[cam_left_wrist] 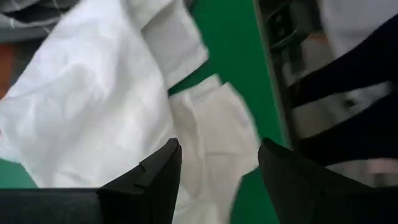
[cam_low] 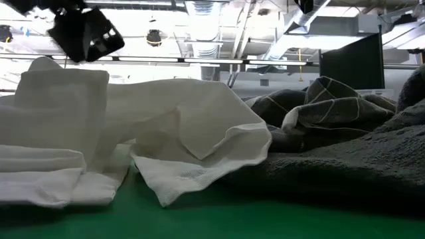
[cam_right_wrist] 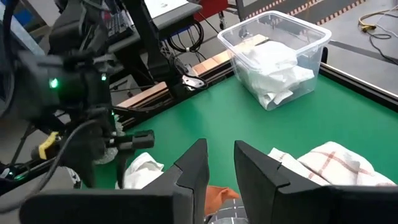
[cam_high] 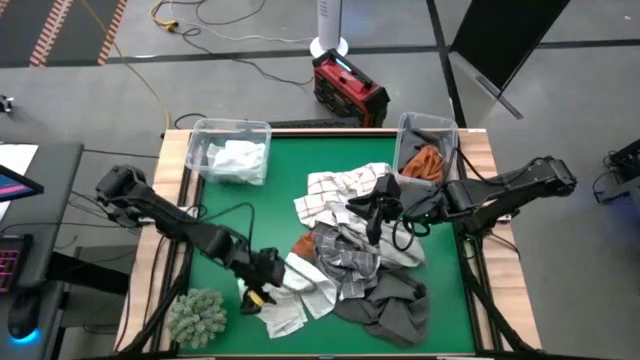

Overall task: Sort towels by color in basket
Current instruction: Put the white towel into the left transparent bin

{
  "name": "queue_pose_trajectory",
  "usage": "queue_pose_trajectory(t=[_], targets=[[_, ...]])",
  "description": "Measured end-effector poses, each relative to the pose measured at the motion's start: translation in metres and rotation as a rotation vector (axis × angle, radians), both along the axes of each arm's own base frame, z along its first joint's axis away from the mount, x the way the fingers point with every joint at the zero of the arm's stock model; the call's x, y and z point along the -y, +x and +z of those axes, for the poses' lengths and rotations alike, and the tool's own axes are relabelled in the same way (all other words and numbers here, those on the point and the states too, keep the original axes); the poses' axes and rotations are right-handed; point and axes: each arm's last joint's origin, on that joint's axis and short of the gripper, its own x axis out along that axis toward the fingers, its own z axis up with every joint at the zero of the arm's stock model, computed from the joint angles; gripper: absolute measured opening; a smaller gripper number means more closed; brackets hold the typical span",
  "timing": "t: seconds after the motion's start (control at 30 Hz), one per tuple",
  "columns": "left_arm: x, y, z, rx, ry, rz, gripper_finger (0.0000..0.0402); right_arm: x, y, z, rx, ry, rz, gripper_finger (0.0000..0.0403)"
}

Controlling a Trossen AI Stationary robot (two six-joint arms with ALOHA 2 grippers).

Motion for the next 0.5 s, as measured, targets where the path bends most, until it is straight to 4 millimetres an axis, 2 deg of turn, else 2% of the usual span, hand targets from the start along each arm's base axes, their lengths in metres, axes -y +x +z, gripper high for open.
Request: queue_pose_trajectory(t=[0.33, 0.43, 0.5], targets=[[0.021, 0.003, -0.043, 0.02, 0.403, -0.093, 0.0199, 0.0, 0.0, 0.0, 0.0, 0.001, 0.002, 0.0107], [0.021, 0.005, -0.049, 0.007, 0.435, -0.122, 0.0164, 0.0, 0.0, 0.0, 0.0, 0.001, 0.004, 0.0107], [0.019, 0.003, -0.051, -0.019, 0.446, -0.12, 0.0119, -0.001, 0.0, 0.0, 0.001, 0.002, 0.009, 0.0107]])
